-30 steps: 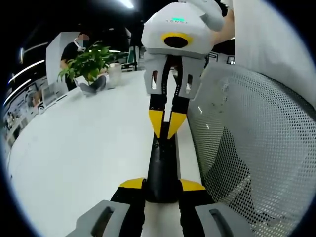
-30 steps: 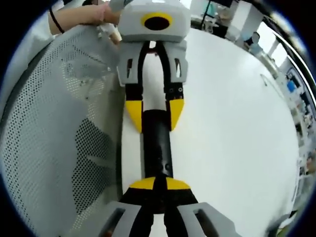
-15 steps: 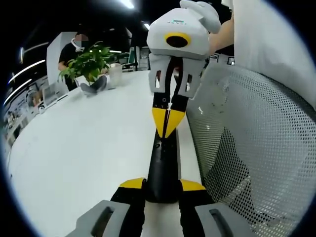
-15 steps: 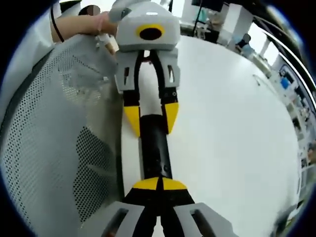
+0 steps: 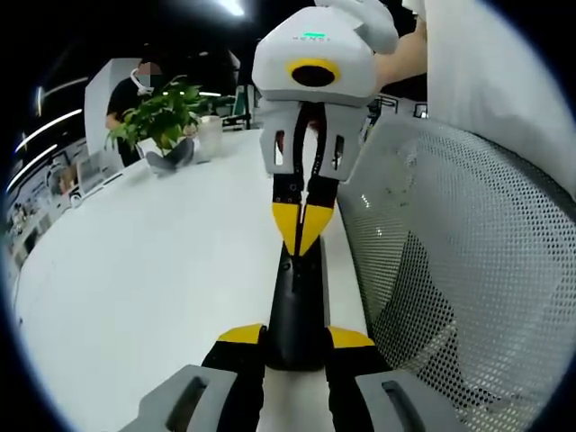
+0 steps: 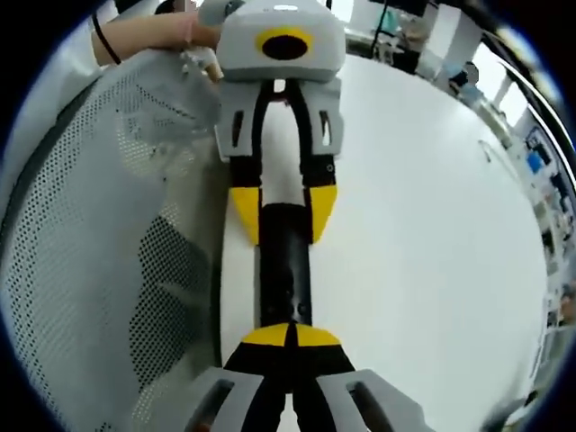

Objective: Press the specified remote control buttons in sequence, fully releasing each button before pressing the next.

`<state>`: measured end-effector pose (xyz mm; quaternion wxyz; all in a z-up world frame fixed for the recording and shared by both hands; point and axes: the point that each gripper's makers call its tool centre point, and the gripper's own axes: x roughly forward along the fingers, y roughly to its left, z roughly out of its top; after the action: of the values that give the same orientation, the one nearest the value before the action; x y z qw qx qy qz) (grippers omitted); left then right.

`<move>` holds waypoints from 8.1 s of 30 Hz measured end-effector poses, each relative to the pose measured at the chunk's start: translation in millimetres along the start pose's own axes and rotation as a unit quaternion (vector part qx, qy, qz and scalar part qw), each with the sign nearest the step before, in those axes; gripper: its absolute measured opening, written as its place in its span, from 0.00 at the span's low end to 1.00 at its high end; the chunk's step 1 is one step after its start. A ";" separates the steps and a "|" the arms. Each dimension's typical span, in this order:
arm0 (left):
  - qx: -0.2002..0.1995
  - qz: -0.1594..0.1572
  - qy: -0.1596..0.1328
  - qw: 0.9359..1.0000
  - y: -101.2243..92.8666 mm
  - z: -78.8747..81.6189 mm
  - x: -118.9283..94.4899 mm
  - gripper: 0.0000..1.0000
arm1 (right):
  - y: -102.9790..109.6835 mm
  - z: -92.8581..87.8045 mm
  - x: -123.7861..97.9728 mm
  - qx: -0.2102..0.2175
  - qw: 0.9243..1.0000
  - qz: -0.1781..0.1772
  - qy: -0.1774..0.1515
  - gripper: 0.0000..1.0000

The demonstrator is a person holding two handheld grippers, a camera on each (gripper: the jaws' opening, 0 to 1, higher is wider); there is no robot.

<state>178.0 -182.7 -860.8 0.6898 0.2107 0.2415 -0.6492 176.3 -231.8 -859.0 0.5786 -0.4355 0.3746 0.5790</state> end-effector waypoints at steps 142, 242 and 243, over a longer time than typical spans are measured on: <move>-0.002 -0.001 -0.004 1.000 -0.1 0.2 0.1 0.25 | 2.5 7.9 3.0 -0.179 0.983 0.046 0.013 0.00; 0.001 -0.004 -0.004 1.000 -2.2 1.2 1.1 0.25 | 4.6 19.0 5.0 0.045 0.997 -0.012 -0.060 0.00; 0.001 -0.004 -0.004 1.000 -2.2 1.2 1.2 0.25 | 4.4 22.1 2.4 0.031 0.997 -0.018 -0.065 0.00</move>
<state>175.9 -184.5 -860.5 0.6878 0.2074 0.2389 -0.6533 170.4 -210.5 -854.0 0.6250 -0.3854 0.3465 0.5838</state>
